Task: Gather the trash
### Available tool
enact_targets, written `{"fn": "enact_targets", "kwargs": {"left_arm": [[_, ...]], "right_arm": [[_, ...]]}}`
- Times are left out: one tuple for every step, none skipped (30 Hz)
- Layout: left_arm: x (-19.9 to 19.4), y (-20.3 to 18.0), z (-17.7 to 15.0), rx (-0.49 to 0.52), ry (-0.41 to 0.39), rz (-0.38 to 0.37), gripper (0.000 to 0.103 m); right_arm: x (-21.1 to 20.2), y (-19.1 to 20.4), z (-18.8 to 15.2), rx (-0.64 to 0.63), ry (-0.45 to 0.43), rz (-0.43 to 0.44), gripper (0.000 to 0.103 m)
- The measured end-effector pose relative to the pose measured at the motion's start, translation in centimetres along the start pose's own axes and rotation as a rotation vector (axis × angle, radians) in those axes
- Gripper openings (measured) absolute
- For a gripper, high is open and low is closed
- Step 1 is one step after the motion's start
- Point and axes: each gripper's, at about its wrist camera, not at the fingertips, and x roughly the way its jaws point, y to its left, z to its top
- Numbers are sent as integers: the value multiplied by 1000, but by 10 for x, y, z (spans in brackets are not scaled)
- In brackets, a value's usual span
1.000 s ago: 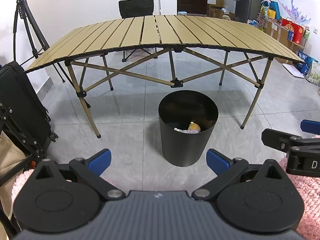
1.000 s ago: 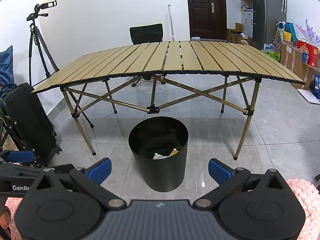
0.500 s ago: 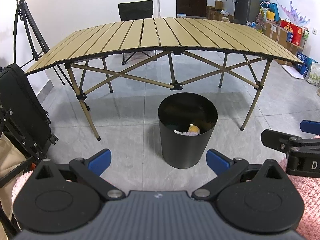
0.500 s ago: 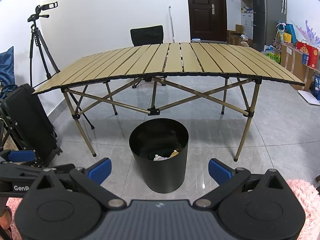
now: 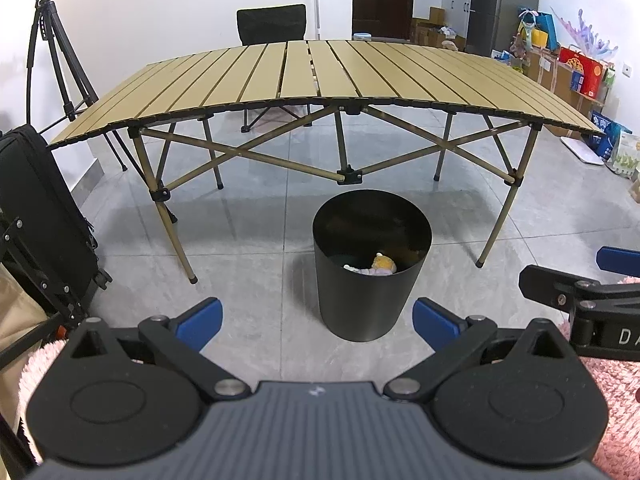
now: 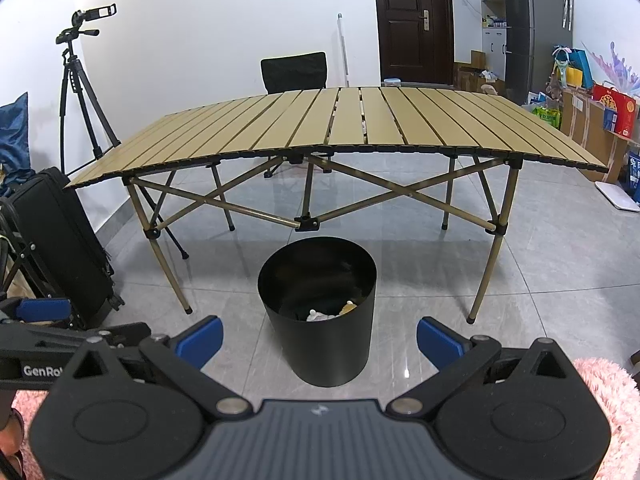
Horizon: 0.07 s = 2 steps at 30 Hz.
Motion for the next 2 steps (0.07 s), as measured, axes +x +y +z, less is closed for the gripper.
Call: {"fn": "enact_targets", "kwargs": {"left_arm": [[0, 0, 0, -1, 0, 1, 103], [0, 0, -1, -3, -1, 1, 103]], "right_arm": [[0, 0, 0, 0, 0, 0, 103], [0, 0, 0, 0, 0, 0, 103]]}}
